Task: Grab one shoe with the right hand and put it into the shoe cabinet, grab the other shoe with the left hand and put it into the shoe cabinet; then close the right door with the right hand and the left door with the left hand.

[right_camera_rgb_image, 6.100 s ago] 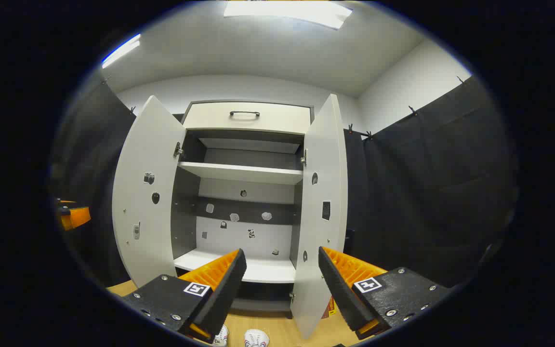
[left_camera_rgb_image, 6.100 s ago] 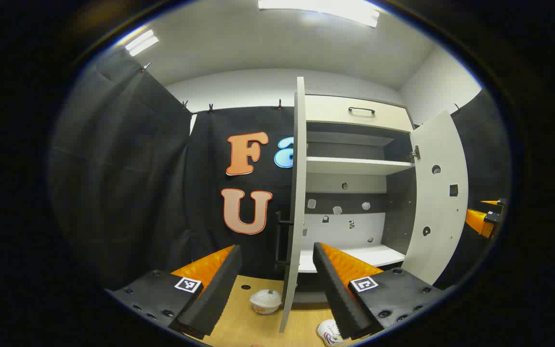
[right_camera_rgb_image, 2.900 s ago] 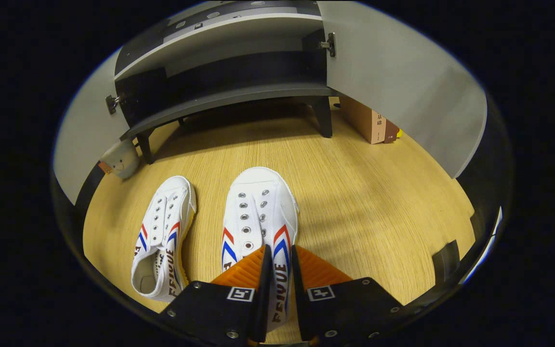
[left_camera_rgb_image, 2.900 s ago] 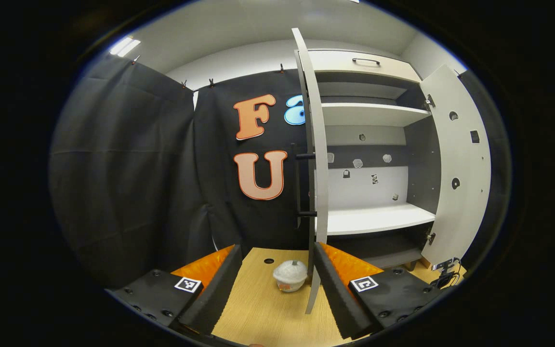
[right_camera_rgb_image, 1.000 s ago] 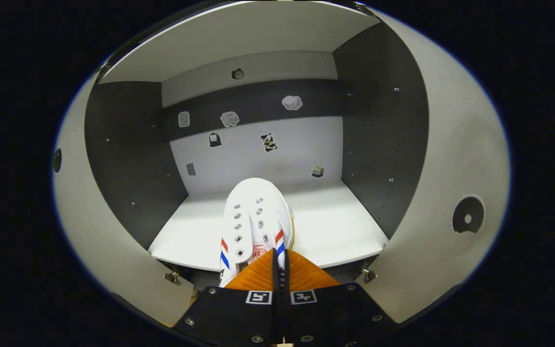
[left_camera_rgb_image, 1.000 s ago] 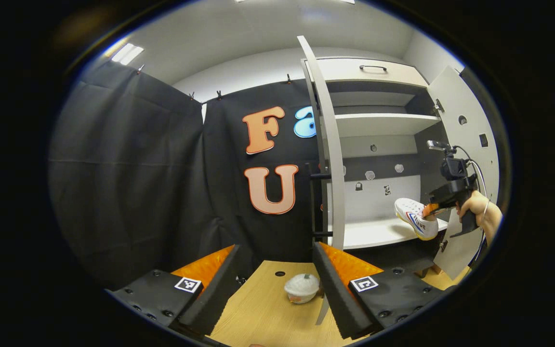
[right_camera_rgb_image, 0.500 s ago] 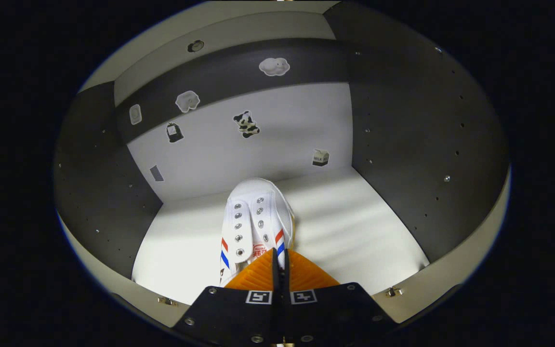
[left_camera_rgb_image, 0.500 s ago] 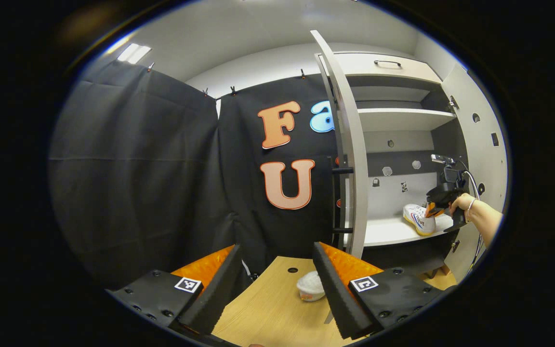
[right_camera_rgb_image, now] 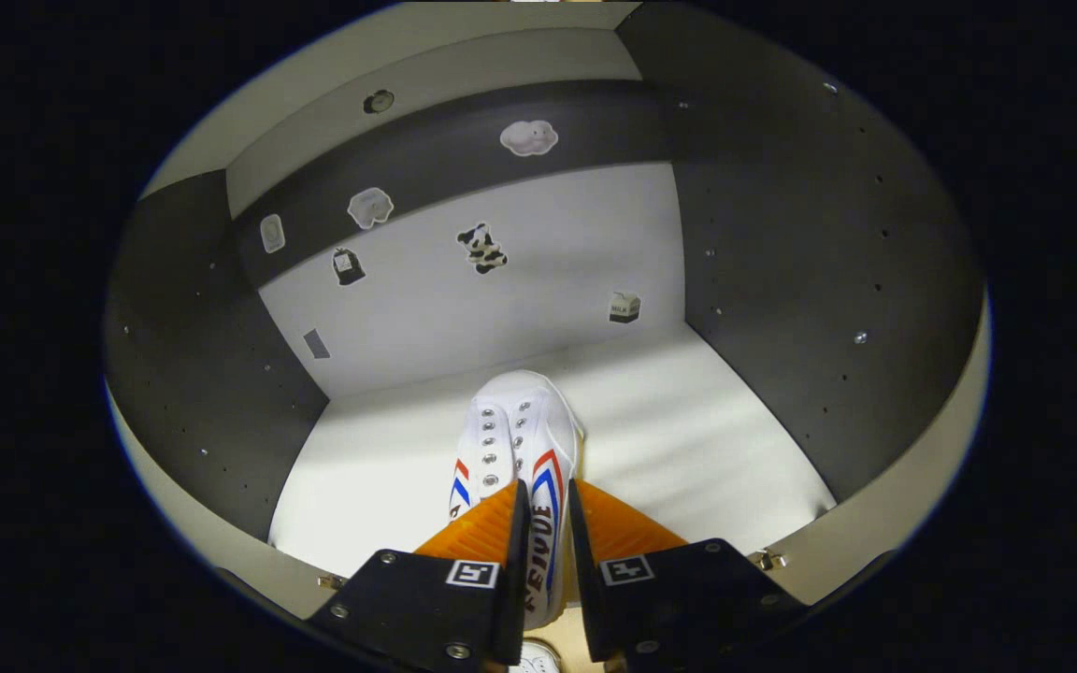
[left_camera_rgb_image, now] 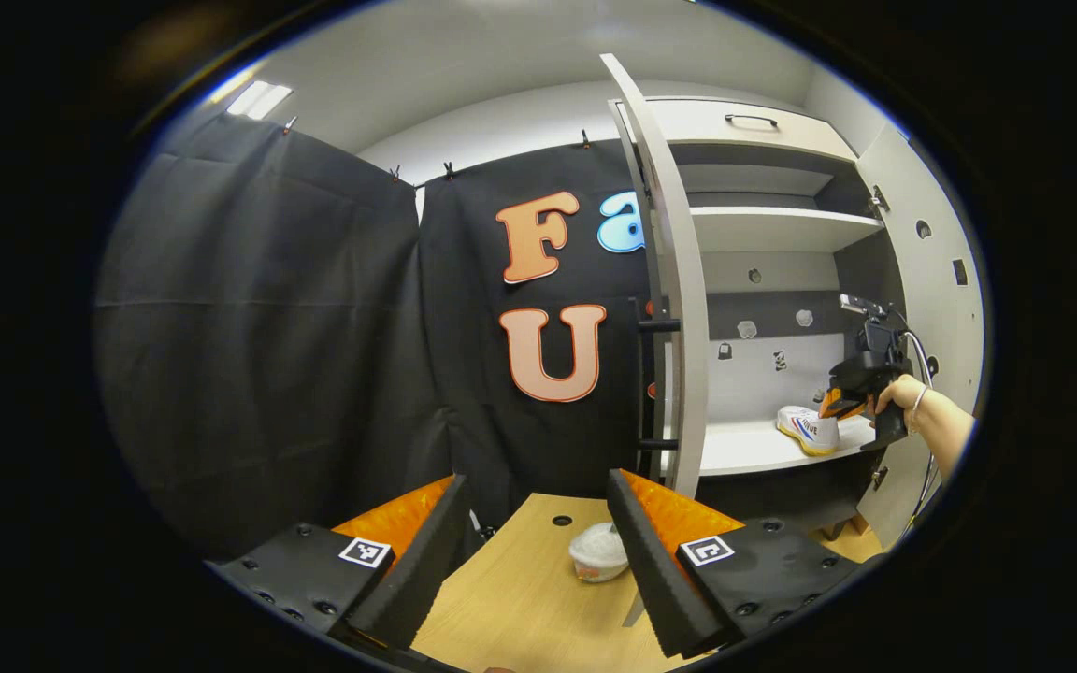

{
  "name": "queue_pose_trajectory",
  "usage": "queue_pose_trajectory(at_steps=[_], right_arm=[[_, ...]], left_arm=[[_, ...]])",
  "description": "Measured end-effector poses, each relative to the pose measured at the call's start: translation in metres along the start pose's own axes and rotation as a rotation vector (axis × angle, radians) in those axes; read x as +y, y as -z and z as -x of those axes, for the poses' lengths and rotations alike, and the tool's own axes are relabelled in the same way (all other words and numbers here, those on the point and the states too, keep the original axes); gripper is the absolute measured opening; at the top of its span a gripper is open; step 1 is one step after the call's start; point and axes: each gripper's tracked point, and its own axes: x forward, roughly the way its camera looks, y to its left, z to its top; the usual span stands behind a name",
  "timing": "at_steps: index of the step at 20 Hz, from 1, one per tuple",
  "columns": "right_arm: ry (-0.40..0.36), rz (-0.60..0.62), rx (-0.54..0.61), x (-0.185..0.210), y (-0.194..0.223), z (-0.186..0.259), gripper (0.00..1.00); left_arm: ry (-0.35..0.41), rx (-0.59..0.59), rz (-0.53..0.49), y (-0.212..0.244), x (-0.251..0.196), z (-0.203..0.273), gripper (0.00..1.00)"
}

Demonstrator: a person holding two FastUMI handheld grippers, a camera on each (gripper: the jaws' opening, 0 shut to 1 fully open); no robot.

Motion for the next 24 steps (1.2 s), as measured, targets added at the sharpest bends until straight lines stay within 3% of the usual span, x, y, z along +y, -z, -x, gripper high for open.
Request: queue_pose_trajectory(at_steps=[4,5,10,13,16,24], right_arm=[[-0.004,0.063,-0.084,0.001,-0.005,0.045,0.40],[-0.014,0.071,-0.103,0.005,-0.003,0.058,0.39],[-0.040,0.110,-0.208,0.009,0.015,0.130,0.71],[-0.053,0.113,-0.272,0.006,0.025,0.176,0.80],[-0.053,0.150,-0.314,-0.001,0.045,0.212,0.92],[-0.061,0.187,-0.378,-0.015,0.088,0.278,0.93]], left_arm=[[0.038,0.011,0.011,0.003,-0.006,0.002,0.96],[0.046,0.014,0.013,0.004,-0.007,0.003,0.96],[0.086,0.031,0.012,0.017,-0.028,0.023,0.99],[0.122,0.052,0.007,0.029,-0.041,0.033,0.94],[0.158,0.073,0.011,0.043,-0.059,0.044,0.97],[0.256,0.180,0.019,0.122,-0.120,0.041,0.97]])
